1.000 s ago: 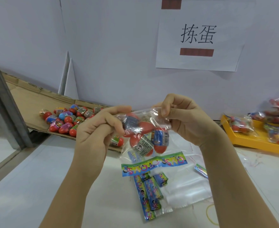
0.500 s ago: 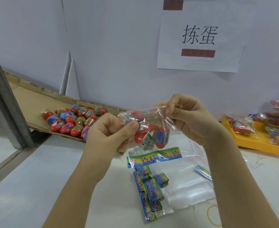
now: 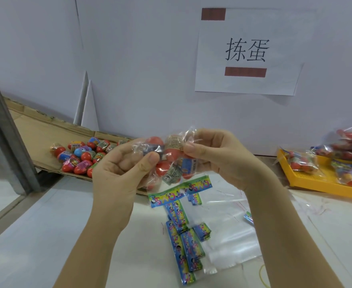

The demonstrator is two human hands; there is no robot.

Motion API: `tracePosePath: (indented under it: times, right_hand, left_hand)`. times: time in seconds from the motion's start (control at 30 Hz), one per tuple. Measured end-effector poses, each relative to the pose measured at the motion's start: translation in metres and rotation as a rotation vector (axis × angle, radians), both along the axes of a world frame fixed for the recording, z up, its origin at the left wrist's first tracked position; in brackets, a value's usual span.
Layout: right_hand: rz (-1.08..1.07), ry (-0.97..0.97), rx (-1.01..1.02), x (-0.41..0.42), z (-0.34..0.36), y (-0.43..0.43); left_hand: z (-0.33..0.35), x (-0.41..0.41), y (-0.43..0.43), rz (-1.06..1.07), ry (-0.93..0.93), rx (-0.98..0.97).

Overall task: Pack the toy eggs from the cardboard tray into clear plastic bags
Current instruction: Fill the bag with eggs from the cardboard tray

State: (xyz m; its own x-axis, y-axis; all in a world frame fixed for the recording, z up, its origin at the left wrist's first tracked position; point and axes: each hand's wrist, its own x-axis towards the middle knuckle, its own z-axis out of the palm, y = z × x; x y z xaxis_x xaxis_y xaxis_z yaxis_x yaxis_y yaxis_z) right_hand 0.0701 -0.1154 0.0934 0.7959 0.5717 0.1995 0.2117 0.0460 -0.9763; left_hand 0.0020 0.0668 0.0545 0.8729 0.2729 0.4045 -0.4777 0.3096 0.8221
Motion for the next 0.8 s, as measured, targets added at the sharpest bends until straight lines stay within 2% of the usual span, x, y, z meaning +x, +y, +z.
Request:
tracePosePath:
  times: [0.13, 0.3, 0.47, 0.6, 0.7, 0.8]
  right_hand:
    - [-0.012, 0.001, 0.063, 0.004, -0.002, 0.000]
    - [0.076, 0.027, 0.225, 0.006, -0.002, -0.005]
    - [-0.063, 0.012, 0.222, 0.010, -0.006, 0.001]
    - [-0.153, 0.012, 0.258, 0.009, -0.005, 0.009]
    - [-0.208, -0.059, 0.211, 0.008, -0.004, 0.010]
    - [-0.265, -0.147, 0.166, 0.008, -0.002, 0.011]
  left_hand:
    - [-0.002, 0.003, 0.001, 0.004, 0.049, -0.099]
    - [-0.004, 0.007, 0.006, -0.115, 0.071, -0.164]
    - [-0.005, 0.009, 0.005, -0.111, 0.078, -0.193]
    - [-0.005, 0.006, 0.009, -0.207, 0.023, -0.108]
    - [-0.003, 0.007, 0.009, -0.271, 0.017, -0.131]
    - [-0.002, 0.009, 0.005, -0.134, 0.136, -0.233]
